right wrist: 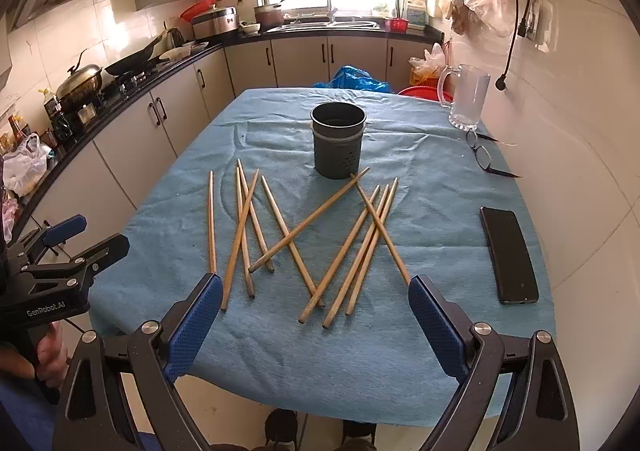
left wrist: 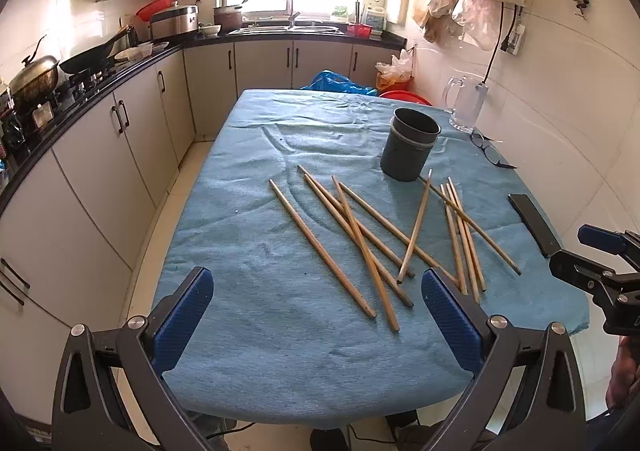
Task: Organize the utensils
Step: 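Move both tools toward the scattered wooden chopsticks, then close the left tool on one wooden chopstick while the right tool grasps another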
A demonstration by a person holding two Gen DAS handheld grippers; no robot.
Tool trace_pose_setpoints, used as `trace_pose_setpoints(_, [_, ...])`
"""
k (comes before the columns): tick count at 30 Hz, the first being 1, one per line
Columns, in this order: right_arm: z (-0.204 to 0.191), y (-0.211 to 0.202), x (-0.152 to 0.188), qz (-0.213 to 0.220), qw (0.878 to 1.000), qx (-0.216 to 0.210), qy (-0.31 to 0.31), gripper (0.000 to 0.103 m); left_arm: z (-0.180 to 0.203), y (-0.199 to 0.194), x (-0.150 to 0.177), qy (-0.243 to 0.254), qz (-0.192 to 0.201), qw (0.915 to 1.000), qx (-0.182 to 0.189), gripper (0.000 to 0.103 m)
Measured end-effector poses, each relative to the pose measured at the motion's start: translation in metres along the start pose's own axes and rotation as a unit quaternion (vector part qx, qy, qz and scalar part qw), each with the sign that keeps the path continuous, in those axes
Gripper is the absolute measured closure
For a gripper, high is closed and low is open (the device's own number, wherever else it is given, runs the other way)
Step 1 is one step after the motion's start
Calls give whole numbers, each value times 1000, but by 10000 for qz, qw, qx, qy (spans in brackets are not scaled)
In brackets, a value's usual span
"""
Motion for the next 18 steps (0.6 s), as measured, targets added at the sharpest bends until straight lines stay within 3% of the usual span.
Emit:
trace_pose_setpoints(12, [-3, 20, -4, -373, 9992, 101, -41, 13, -29, 9, -1, -441, -120, 9989, 46, 0])
trace_pose_setpoints(18, [13, 41, -6, -713, 9974, -66, 83, 28, -39, 31, -2, -633, -408, 9972, 39, 0])
Point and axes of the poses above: each gripper's, at about its wrist camera, not at the fingertips, and y roughly the way its jaws point, z to its right, x to its underside, the point moved 4 cm from there along y, roughly the way its jaws point, and after that the axes turned 14 degrees about x, right-handed, at the moved point
